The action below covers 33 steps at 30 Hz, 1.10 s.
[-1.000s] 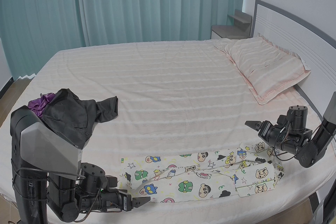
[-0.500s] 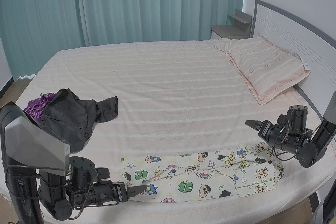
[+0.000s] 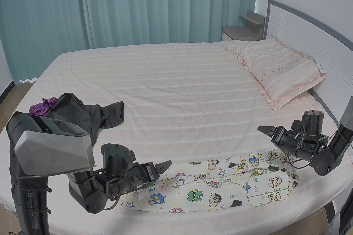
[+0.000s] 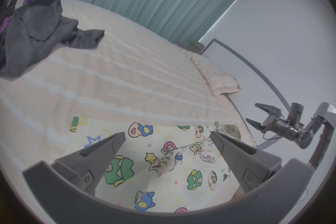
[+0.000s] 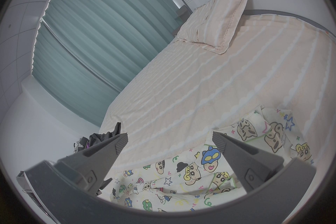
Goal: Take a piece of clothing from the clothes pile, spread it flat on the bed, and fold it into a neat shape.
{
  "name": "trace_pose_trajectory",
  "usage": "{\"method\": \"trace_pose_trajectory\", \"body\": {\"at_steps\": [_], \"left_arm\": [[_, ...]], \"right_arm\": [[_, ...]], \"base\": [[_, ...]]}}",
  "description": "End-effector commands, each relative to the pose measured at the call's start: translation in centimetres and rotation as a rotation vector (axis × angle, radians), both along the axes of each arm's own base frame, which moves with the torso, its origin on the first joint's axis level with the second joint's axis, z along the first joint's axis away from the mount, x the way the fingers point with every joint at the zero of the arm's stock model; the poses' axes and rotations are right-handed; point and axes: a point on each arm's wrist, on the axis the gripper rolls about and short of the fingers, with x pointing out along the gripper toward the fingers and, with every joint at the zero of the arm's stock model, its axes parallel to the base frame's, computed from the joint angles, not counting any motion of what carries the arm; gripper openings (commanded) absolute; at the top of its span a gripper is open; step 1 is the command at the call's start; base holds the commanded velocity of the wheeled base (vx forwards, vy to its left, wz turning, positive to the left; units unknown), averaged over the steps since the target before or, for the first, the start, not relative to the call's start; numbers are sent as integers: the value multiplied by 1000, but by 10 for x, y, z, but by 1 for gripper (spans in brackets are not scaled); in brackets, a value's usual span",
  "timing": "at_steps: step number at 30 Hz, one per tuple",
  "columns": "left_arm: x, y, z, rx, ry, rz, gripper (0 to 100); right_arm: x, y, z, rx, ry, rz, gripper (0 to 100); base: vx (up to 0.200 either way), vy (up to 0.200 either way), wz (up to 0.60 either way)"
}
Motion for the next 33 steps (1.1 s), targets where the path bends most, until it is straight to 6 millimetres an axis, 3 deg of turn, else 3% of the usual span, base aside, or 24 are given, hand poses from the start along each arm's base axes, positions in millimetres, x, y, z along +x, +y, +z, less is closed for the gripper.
{"method": "trace_pose_trajectory", "body": {"at_steps": [1, 8, 15, 20, 33], "left_arm": [[25, -36, -24, 15, 83, -5, 100], [28, -56, -31, 47, 142, -57, 100], [15, -63, -34, 48, 165, -112, 100], [-10, -54, -27, 27, 220, -209, 100], [-39, -30, -28, 55, 244, -337, 100]], "right_arm": [[0, 1, 0, 0, -1, 2, 100], [0, 0, 0, 0, -2, 2, 100], [-1, 0, 1, 1, -4, 2, 100], [-1, 0, 1, 1, -4, 2, 100], [0, 0, 0, 0, -1, 2, 100]], "base": [[0, 0, 0], [0, 0, 0], [0, 0, 0], [0, 0, 0], [0, 0, 0]]}}
